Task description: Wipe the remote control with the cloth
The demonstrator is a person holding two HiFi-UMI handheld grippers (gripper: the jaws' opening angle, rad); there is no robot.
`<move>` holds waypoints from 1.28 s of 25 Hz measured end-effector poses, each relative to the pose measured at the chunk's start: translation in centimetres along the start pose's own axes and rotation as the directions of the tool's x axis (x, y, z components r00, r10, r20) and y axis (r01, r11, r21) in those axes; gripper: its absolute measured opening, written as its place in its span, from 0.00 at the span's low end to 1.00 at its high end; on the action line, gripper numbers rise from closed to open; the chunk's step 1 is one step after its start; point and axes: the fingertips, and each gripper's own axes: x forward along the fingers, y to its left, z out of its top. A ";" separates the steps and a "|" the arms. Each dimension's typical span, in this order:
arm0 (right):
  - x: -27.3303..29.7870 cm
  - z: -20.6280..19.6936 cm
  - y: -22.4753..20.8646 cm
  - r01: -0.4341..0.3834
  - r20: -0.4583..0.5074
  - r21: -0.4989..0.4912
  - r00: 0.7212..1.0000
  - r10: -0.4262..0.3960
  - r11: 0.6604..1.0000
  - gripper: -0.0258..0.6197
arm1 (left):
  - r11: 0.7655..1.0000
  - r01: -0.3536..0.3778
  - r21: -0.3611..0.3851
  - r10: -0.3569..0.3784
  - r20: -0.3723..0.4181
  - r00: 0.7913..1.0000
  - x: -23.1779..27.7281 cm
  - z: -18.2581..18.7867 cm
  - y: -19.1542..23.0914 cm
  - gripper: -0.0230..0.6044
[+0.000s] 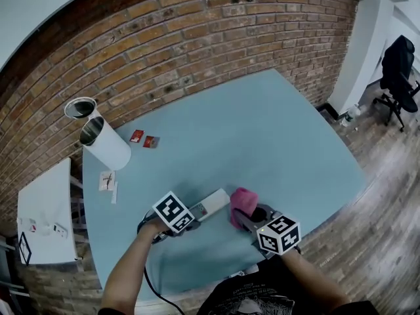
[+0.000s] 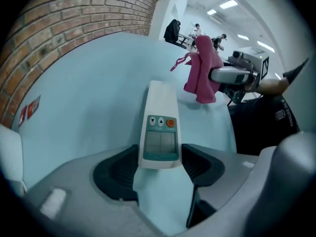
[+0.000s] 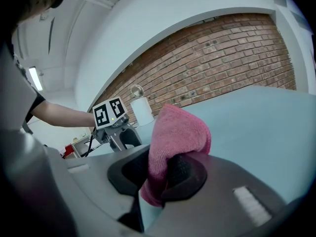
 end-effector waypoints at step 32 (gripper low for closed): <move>-2.4 0.3 7.8 -0.126 -0.002 -0.138 0.992 0.127 0.982 0.14 | 0.859 -0.025 -0.511 0.458 0.746 0.483 -9.8 2.5 -9.2 0.03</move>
